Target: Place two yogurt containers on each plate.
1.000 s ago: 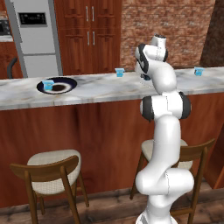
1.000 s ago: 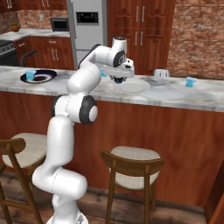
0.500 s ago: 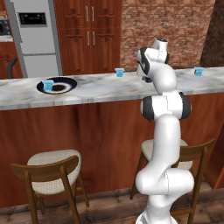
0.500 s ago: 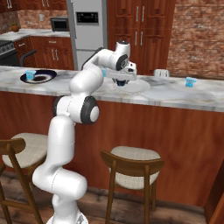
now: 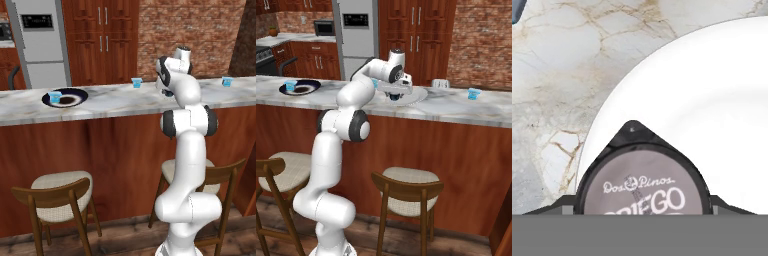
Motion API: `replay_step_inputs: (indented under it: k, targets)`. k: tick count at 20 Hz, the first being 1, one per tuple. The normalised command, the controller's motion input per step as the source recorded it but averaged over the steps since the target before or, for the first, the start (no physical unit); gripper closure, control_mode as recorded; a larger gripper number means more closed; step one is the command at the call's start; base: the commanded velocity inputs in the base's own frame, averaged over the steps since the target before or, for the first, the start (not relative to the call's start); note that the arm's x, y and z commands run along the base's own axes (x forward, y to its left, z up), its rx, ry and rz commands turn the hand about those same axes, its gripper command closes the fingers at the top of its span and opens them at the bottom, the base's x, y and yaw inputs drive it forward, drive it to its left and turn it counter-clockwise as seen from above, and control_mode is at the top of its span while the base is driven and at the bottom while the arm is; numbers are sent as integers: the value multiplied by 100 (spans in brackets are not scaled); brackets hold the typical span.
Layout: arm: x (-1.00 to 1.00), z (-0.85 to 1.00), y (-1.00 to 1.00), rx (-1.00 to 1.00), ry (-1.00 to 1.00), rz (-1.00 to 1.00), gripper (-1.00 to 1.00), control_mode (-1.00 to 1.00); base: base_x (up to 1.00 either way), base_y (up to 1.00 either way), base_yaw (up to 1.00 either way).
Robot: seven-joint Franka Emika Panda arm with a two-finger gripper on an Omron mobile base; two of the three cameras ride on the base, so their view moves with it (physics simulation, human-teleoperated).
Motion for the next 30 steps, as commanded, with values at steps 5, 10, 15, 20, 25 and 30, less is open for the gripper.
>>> replay_step_inputs:
  k: [5,10,15,20,25,30]
  targets:
    - [0,-5,0,0,0,0,100,-100,0,0,0]
    - [0,0,0,0,0,0,-100,-100,0,0,0]
    - [5,0,0,0,3,0,-100,-100,0,0,0]
    - [0,18,0,0,0,0,-100,-100,0,0,0]
    - [0,41,12,0,0,-1,-100,-100,0,0,0]
    - [0,44,47,0,0,0,-100,-100,0,0,0]
